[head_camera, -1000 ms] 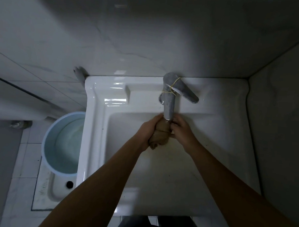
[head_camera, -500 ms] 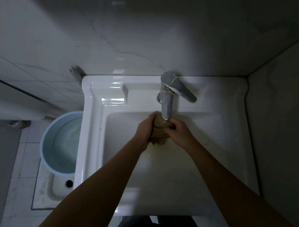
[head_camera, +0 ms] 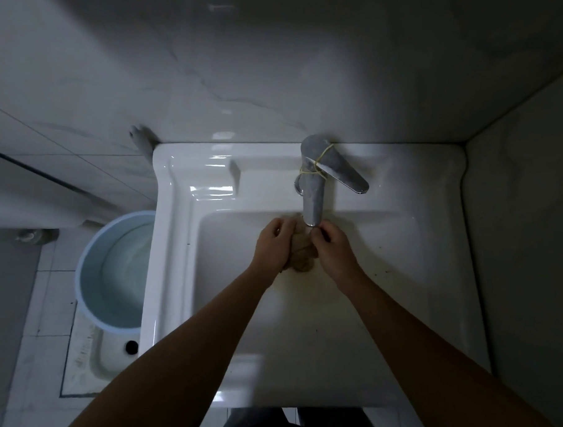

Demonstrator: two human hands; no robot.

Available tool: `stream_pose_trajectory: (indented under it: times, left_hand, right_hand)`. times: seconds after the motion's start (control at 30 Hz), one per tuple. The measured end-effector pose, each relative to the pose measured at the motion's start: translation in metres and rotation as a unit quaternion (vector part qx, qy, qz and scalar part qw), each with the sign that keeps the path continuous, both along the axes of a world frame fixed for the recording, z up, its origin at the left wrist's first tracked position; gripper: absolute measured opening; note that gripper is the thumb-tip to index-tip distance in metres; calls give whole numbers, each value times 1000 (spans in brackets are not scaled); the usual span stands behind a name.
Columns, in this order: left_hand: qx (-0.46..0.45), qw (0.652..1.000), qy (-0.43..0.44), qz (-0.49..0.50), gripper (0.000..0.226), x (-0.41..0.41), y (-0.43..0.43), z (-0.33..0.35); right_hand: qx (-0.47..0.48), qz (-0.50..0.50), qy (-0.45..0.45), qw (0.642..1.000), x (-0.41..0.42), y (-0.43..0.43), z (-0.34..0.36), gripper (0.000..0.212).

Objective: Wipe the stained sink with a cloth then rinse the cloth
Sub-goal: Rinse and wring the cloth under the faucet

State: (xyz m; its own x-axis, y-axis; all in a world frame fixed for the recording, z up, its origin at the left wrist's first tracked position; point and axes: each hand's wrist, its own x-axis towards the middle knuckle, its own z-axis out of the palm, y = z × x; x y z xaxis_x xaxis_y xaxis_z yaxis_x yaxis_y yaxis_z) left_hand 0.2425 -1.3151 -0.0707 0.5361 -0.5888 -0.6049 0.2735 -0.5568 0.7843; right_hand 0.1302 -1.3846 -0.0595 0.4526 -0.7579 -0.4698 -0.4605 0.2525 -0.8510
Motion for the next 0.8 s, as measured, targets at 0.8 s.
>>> stream_pose_trajectory:
  times: [0.8]
  left_hand:
    - [131,980,136,64,66,-4,-5,7]
  right_hand:
    - [-78,9,55,995,19,11,13,20]
